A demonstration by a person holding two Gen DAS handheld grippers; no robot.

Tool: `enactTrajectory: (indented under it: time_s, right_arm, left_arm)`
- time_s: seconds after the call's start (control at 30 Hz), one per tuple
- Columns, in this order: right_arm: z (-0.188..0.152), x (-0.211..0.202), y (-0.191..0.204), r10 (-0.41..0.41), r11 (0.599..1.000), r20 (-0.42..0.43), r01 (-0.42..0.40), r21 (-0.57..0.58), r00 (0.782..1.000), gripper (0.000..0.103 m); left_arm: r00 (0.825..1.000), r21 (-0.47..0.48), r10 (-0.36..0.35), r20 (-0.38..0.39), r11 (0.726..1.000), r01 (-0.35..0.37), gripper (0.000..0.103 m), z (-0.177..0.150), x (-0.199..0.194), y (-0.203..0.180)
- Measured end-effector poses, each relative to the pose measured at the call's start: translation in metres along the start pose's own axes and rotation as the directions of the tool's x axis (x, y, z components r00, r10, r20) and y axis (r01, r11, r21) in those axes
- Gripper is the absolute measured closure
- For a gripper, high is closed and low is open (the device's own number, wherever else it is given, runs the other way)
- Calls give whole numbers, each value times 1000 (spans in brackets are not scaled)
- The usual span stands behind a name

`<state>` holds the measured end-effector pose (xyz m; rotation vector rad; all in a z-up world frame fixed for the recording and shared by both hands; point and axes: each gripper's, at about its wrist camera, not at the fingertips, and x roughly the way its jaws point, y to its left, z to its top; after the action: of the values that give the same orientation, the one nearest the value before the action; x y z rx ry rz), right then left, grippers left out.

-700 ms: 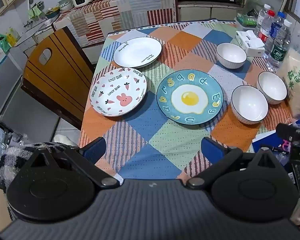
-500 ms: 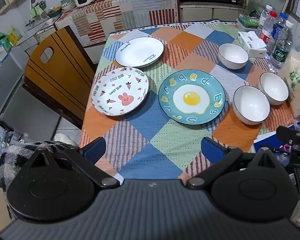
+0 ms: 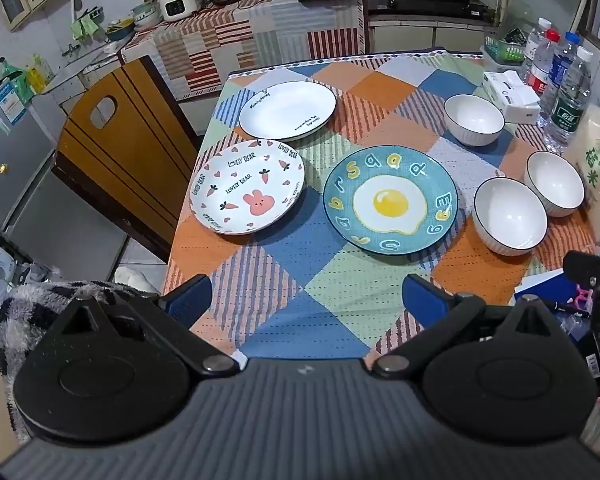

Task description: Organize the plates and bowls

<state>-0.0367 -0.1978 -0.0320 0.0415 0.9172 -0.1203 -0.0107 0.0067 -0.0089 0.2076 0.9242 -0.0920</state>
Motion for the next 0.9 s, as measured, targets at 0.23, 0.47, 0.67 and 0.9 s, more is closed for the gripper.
enactTrajectory:
  time_s: [0.23, 0.47, 0.67, 0.9]
  right_arm:
    - [-5, 1, 1, -17, 1000, -1, 17, -12, 1000, 0]
    - [-7, -3, 3, -35, 999, 20, 36, -27, 999, 0]
    - [-9, -5, 4, -37, 999, 26, 37, -29, 999, 0]
    - [-11, -6, 4, -37, 999, 30, 37, -26, 999, 0]
  left_arm:
    - [999, -17, -37, 4, 999, 38, 0, -5, -2, 2]
    - [998, -46, -55, 25, 997, 56, 0, -8, -7, 6]
    - [998, -39, -58, 20, 997, 59, 0, -8, -7, 4]
    - [998, -30, -67, 16, 997, 67, 1, -10, -7, 2]
